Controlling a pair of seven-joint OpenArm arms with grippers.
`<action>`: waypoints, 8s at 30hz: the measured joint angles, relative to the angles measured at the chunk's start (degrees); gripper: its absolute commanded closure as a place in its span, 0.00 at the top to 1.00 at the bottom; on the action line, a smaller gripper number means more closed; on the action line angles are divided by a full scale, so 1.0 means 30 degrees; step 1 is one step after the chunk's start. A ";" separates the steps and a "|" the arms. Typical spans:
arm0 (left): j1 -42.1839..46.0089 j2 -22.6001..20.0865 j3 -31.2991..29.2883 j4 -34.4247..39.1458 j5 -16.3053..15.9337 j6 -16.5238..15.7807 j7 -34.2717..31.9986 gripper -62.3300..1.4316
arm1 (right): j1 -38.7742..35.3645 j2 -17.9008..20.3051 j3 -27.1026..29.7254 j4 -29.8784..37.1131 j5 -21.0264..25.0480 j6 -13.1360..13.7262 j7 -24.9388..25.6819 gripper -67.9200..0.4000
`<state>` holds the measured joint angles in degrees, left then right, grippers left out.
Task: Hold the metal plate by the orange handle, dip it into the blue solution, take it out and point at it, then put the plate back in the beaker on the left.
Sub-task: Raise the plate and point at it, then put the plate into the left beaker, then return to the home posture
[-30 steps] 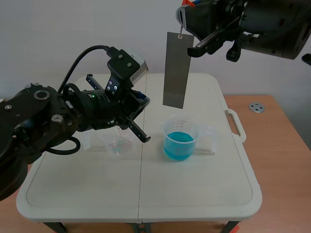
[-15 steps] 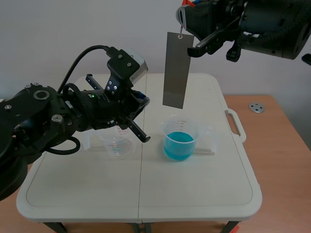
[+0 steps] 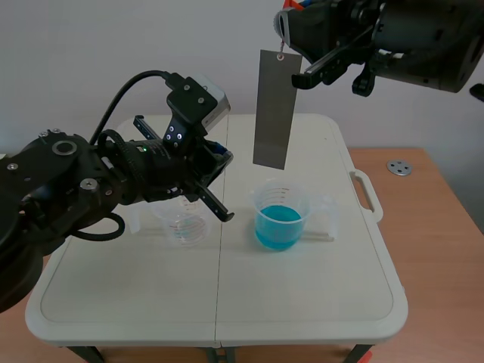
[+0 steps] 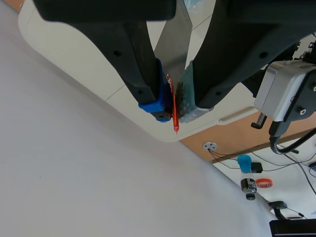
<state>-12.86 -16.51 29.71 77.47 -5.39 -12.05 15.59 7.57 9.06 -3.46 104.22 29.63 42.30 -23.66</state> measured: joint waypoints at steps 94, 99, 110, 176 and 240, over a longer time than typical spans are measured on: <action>2.5026 -0.0962 -1.1752 -0.0117 -0.1741 0.0845 -0.5005 0.05 | 0.4874 -0.3031 -0.7213 -0.6827 -0.3614 -0.0095 0.2601 0.03; 2.5026 -0.0962 -1.1752 -0.0117 -0.1741 0.0845 -0.5005 0.05 | 0.4874 -0.3031 -0.7213 -0.7300 -0.3621 -0.0095 0.2827 0.03; 2.5019 -0.0962 -1.1752 -0.0117 -0.1741 0.0845 -0.5013 0.05 | 0.4874 -0.3038 -0.7213 -0.9005 -0.3694 -0.0095 0.3694 0.03; 2.5019 -0.0991 -1.1752 -0.0117 -0.1326 0.0845 -0.5348 0.05 | 0.4867 -0.3126 -0.7919 -1.4528 -0.5085 -0.1311 0.5289 0.94; 1.1701 -0.4452 -0.5982 1.0360 0.0634 -0.1013 -0.6244 1.00 | -1.2743 0.4233 -0.1166 0.4335 -0.3366 -0.3249 0.6054 0.98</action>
<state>22.24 -29.87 11.77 108.55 -3.49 -15.09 -3.14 -30.65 21.76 -6.96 117.23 19.53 32.56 -5.50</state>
